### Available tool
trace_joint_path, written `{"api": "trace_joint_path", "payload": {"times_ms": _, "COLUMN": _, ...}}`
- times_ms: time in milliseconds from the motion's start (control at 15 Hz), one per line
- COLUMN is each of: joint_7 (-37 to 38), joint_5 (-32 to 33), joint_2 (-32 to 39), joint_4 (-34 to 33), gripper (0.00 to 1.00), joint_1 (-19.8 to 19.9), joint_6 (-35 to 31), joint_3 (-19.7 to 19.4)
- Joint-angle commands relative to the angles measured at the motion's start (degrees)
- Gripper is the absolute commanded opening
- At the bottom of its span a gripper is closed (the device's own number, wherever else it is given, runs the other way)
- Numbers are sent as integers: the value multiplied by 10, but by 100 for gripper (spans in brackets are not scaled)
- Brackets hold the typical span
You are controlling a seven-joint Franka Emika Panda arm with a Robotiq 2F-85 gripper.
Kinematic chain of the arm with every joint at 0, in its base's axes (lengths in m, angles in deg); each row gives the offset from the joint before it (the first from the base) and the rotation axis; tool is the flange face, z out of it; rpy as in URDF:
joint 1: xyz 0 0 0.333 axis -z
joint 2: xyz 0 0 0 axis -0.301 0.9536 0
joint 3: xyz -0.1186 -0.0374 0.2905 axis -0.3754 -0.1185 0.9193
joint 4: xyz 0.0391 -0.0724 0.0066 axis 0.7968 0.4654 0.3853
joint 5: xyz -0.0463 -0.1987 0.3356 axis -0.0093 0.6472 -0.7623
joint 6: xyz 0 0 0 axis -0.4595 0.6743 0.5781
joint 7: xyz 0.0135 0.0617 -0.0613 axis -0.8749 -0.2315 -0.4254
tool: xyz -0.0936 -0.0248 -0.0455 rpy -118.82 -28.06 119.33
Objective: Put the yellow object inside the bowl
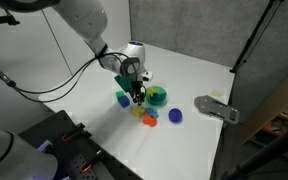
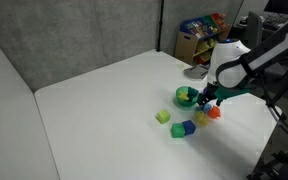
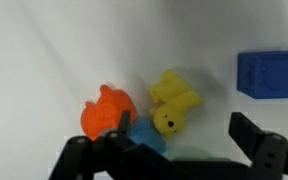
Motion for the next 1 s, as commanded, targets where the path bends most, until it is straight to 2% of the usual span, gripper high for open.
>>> {"api": "trace_joint_path", "payload": {"times_ms": 0, "joint_7": -11, "joint_5": -36, "joint_2": 36, "joint_4": -39, "gripper": 100, "joint_1": 7, "joint_6": 19, "joint_3": 6}}
{"api": "trace_joint_path", "payload": {"times_ms": 67, "joint_7": -5, "joint_5": -22, "joint_2": 21, "joint_4": -15, "gripper": 100, "joint_1": -7, "joint_6": 2, "joint_3": -6}}
{"api": "trace_joint_path", "payload": {"times_ms": 533, "joint_7": -6, "joint_5": -33, "joint_2": 36, "joint_4": -29, "gripper": 100, "joint_1": -6, "joint_6": 3, "joint_3": -5}}
{"api": "trace_joint_path", "payload": {"times_ms": 733, "joint_7": 21, "joint_5": -11, "joint_2": 36, "joint_4": -17, "gripper": 100, "joint_1": -31, "joint_6": -19, "joint_3": -31}}
{"api": "trace_joint_path", "payload": {"times_ms": 933, "joint_7": 21, "joint_5": -17, "joint_2": 48, "joint_4": -14, "gripper": 100, "joint_1": -37, "joint_6": -46, "joint_3": -39}}
